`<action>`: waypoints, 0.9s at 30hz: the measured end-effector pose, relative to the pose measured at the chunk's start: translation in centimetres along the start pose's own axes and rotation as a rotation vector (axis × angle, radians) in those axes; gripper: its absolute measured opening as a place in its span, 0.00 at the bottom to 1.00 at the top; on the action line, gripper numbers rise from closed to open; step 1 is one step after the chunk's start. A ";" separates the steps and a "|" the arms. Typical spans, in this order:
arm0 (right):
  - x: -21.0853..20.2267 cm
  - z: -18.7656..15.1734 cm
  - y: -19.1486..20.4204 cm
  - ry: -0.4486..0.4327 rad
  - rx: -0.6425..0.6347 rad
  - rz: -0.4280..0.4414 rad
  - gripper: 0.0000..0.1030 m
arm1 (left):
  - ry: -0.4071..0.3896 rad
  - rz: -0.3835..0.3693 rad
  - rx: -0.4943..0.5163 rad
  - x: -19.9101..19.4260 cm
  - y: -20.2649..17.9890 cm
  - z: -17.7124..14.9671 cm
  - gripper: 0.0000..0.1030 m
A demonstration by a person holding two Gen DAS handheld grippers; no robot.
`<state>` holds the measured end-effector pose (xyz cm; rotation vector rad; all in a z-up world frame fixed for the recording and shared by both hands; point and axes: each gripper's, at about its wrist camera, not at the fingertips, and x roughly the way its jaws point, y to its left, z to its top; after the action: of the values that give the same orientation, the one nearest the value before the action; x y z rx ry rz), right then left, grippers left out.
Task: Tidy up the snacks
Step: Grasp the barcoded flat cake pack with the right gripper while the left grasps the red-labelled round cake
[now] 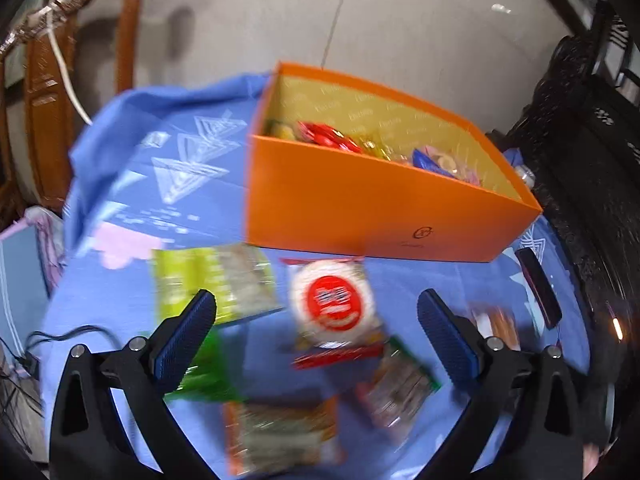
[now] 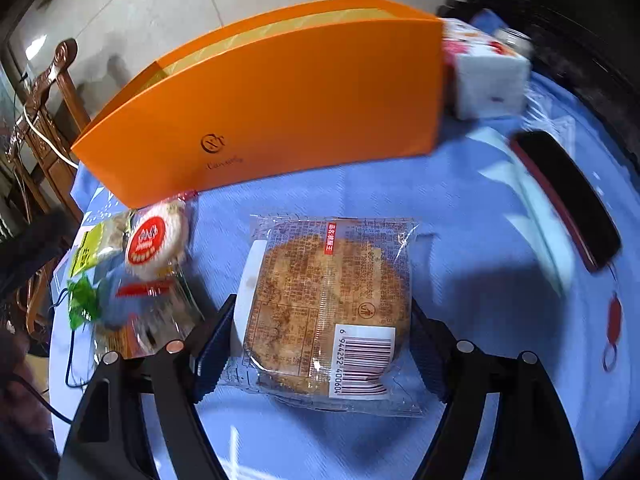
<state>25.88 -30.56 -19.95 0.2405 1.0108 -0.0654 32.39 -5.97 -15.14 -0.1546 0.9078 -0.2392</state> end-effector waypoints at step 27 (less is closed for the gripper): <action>-1.9 -1.4 -1.3 -0.037 0.032 0.042 0.77 | 0.111 0.233 0.039 8.6 -4.6 -1.2 0.68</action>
<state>23.48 -31.59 -19.24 0.2886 0.9677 -0.0482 35.85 -12.79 -21.37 0.0012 1.0215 -0.0488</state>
